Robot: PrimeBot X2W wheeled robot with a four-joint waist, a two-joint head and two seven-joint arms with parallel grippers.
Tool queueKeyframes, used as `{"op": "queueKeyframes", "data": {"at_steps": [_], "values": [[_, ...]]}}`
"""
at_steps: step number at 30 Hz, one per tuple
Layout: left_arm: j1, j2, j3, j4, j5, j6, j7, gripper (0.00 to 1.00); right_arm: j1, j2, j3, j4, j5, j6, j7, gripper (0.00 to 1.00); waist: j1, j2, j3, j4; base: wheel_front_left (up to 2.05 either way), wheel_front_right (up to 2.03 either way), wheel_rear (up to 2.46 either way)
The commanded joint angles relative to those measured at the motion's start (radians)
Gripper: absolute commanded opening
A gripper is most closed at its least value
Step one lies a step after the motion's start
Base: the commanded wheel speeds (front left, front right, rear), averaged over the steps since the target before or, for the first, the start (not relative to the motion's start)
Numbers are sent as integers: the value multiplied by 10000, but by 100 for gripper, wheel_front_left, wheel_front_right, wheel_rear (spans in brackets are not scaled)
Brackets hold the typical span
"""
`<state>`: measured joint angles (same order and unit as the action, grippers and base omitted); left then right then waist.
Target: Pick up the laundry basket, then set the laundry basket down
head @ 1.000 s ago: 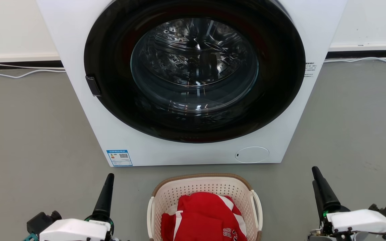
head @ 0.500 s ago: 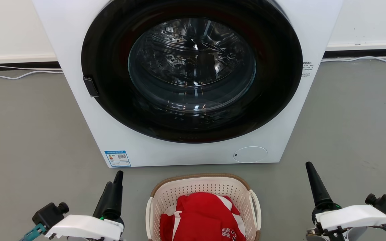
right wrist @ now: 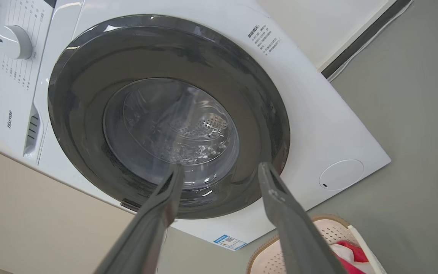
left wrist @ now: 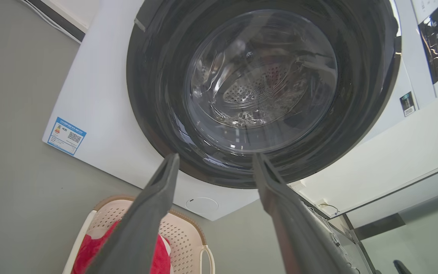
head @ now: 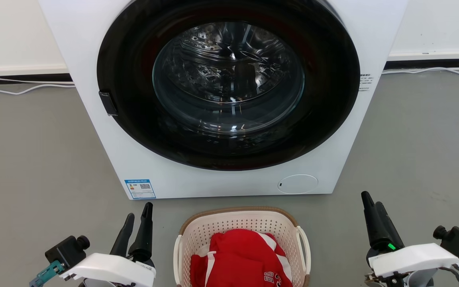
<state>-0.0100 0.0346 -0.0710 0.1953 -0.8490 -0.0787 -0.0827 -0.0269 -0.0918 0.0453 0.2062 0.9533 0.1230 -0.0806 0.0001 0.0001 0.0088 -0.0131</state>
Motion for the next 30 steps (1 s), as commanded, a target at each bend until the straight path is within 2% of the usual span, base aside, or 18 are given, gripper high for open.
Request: {"op": "queueKeyframes", "data": {"at_steps": [1, 30], "values": [[-497, 76, 91, -346, 393, 74, -167, 100, -575, -117, 173, -339, -386, 43, -188, 100, 0, -1, 9, 12, 0, 0, 0], [-585, 116, -316, -702, 3219, 438, -988, 100, -745, -83, 533, -595, -3461, 60, -1010, 100, 0, -1, 46, -52, 0, 0, 0]]}}
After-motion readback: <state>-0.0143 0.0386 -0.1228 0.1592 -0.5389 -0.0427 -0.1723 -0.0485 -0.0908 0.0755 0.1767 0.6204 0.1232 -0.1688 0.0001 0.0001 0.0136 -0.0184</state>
